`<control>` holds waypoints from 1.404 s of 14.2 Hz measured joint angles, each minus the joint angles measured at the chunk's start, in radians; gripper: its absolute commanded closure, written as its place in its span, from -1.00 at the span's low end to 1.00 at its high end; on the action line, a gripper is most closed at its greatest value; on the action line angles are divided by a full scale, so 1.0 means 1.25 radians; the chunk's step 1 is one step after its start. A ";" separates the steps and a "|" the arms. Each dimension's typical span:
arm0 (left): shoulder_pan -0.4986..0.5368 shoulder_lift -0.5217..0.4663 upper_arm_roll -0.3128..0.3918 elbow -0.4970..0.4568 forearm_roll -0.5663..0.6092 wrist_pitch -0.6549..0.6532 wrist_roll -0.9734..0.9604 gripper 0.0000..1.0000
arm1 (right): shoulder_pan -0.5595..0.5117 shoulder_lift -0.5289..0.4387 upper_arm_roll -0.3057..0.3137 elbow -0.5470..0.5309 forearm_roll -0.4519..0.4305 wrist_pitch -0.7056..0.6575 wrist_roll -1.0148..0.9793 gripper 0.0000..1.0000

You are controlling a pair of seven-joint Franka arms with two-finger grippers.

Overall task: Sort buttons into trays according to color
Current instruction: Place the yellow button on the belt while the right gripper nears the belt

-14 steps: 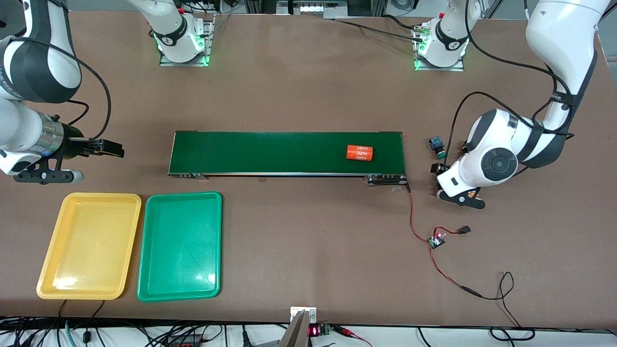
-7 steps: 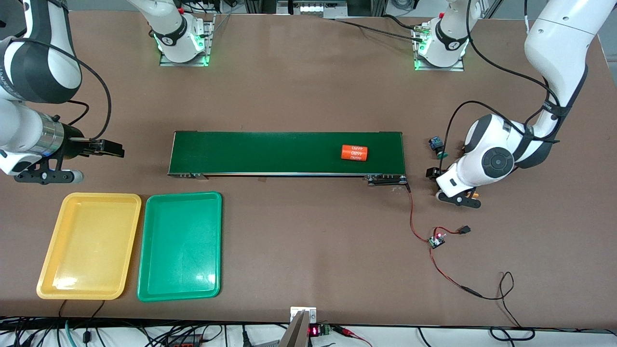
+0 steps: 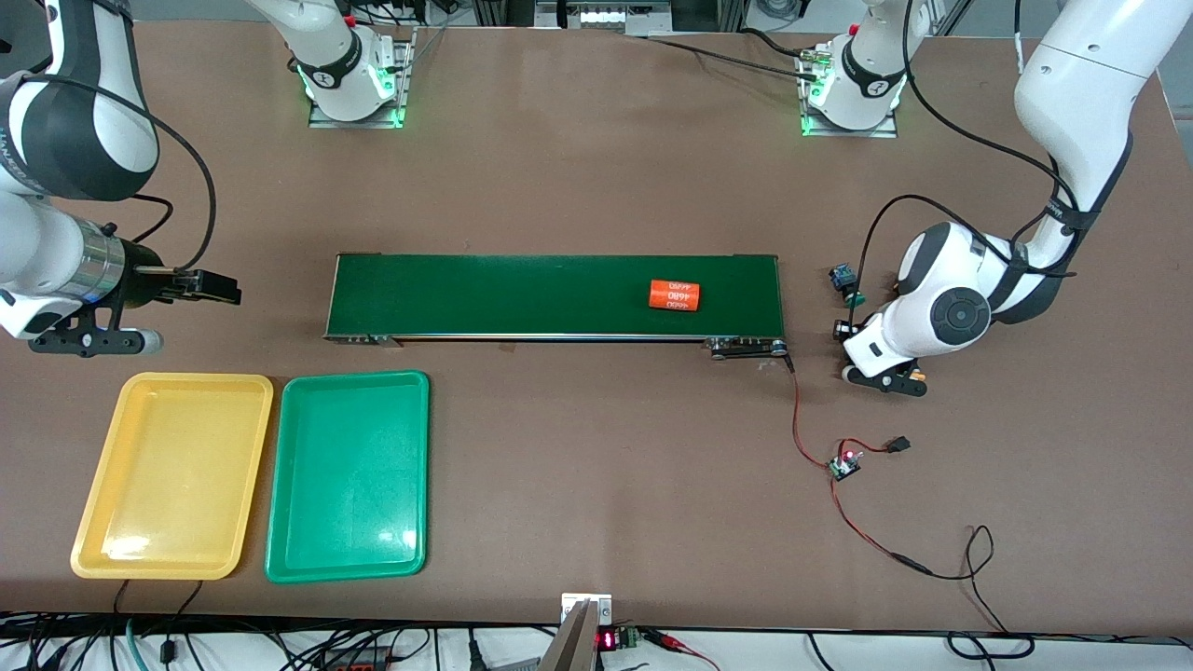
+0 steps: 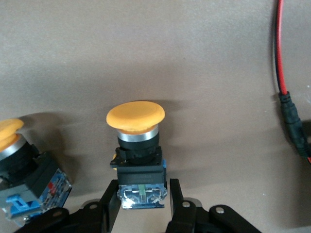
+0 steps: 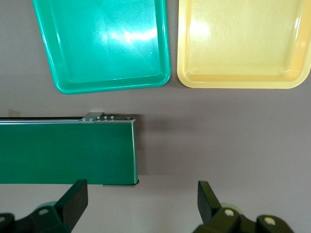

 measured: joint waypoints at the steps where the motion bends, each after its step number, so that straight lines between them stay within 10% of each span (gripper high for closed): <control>1: 0.000 0.000 -0.002 0.001 0.000 0.000 -0.009 0.44 | 0.000 0.000 0.000 0.000 0.000 0.000 0.000 -1.00; 10: 0.003 -0.073 -0.212 0.083 -0.028 -0.270 -0.171 0.43 | 0.000 0.000 0.000 0.000 0.000 -0.001 0.000 -1.00; 16: -0.038 -0.033 -0.321 0.064 -0.046 -0.232 -0.345 0.38 | 0.000 0.000 0.000 -0.001 0.000 -0.002 0.000 -1.00; 18: -0.055 -0.005 -0.321 0.061 -0.046 -0.193 -0.387 -0.09 | 0.000 0.000 0.000 -0.003 0.000 -0.002 0.000 -1.00; 19: -0.059 0.008 -0.321 0.061 -0.046 -0.181 -0.400 -0.99 | 0.000 0.000 0.000 -0.006 0.000 -0.002 0.000 -1.00; 20: -0.060 0.016 -0.321 0.061 -0.046 -0.174 -0.406 -1.00 | 0.000 0.000 0.000 -0.011 0.000 -0.002 0.000 -1.00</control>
